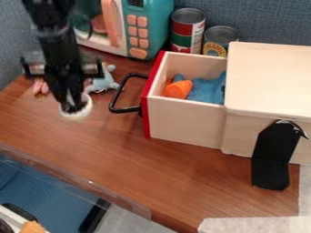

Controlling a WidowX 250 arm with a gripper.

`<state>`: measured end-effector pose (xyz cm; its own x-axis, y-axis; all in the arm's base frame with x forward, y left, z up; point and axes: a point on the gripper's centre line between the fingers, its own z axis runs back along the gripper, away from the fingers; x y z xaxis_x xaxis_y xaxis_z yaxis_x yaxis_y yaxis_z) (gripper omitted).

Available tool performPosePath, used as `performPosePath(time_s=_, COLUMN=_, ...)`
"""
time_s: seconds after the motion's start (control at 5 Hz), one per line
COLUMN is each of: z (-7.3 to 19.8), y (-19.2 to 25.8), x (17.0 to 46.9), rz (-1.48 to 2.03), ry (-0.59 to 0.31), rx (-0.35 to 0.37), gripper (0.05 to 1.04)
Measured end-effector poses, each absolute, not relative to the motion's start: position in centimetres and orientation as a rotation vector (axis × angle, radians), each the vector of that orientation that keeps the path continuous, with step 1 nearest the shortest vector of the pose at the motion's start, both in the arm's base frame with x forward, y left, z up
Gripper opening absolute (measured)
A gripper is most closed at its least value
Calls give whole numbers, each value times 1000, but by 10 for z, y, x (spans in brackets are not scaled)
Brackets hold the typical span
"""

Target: Mushroom put down

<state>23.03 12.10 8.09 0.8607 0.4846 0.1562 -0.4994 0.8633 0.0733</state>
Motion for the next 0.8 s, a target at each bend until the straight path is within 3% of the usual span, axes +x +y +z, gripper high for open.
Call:
performPosePath(time_s=0.4, z=36, y=139, x=224, rz=533, ry=-77, rx=223, gripper=194)
performPosePath(time_s=0.6, z=24, y=142, x=223, rz=537, ry=-50, rx=242, gripper=253)
performPosePath(time_s=0.8, z=24, y=141, x=223, rz=532, ry=-45, rx=232, gripper=529)
